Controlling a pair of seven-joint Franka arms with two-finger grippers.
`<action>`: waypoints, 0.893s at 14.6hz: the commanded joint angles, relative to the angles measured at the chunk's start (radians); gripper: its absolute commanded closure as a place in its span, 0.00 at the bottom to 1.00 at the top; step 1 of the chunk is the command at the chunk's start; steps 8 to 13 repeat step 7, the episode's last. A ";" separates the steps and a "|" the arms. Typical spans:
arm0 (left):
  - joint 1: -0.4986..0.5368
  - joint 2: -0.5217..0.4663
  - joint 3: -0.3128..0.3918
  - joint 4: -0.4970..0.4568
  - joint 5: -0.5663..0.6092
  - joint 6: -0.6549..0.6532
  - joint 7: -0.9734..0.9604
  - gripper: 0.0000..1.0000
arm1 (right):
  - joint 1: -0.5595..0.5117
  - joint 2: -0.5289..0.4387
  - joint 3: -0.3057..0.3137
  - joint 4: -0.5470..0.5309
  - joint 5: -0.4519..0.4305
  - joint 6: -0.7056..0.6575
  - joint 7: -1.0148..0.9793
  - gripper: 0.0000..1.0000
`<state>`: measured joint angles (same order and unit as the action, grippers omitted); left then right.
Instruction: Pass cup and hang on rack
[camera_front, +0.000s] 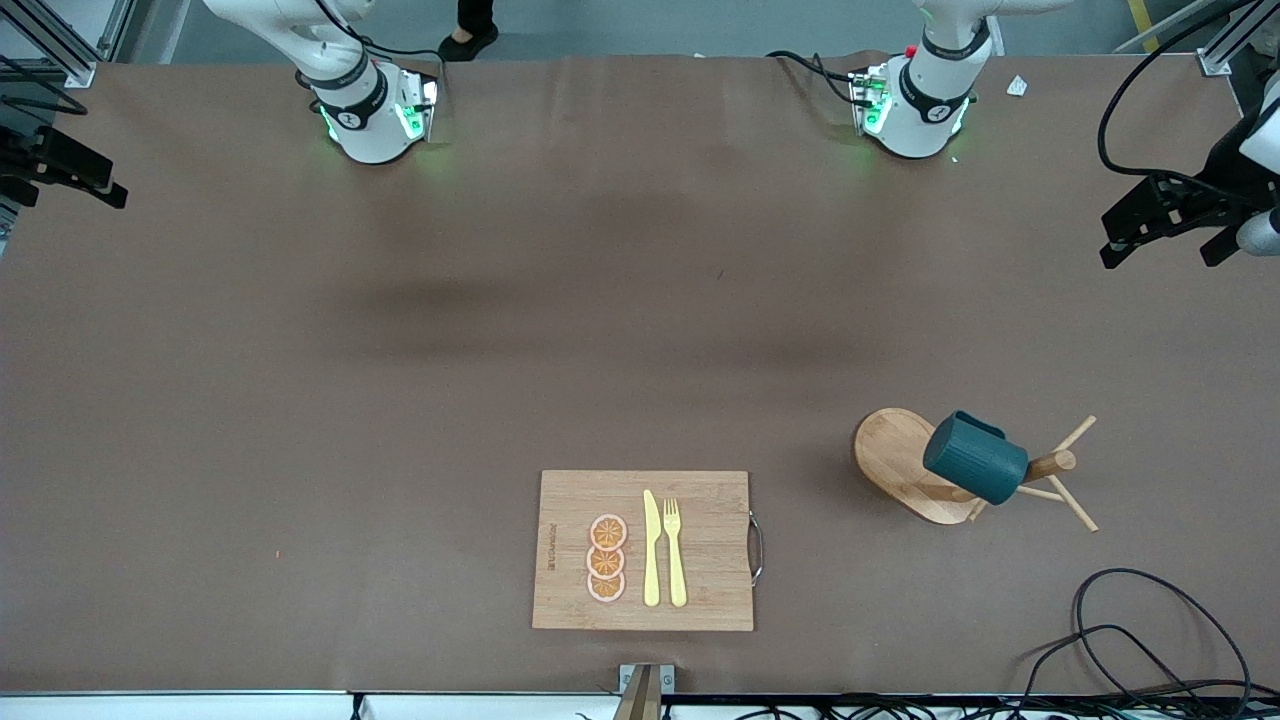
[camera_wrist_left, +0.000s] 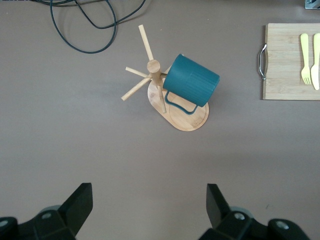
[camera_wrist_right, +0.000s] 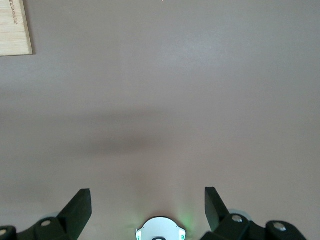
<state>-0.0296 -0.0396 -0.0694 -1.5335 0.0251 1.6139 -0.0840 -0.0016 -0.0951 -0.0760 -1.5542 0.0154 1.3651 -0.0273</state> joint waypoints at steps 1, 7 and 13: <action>-0.015 0.010 0.011 0.021 0.021 -0.017 0.015 0.00 | 0.006 -0.026 -0.002 -0.026 -0.002 0.006 0.012 0.00; -0.010 0.010 0.011 0.023 0.021 -0.017 0.017 0.00 | 0.006 -0.026 -0.002 -0.027 -0.002 0.006 -0.014 0.00; -0.010 0.010 0.011 0.023 0.021 -0.017 0.017 0.00 | 0.006 -0.026 -0.002 -0.027 -0.002 0.006 -0.014 0.00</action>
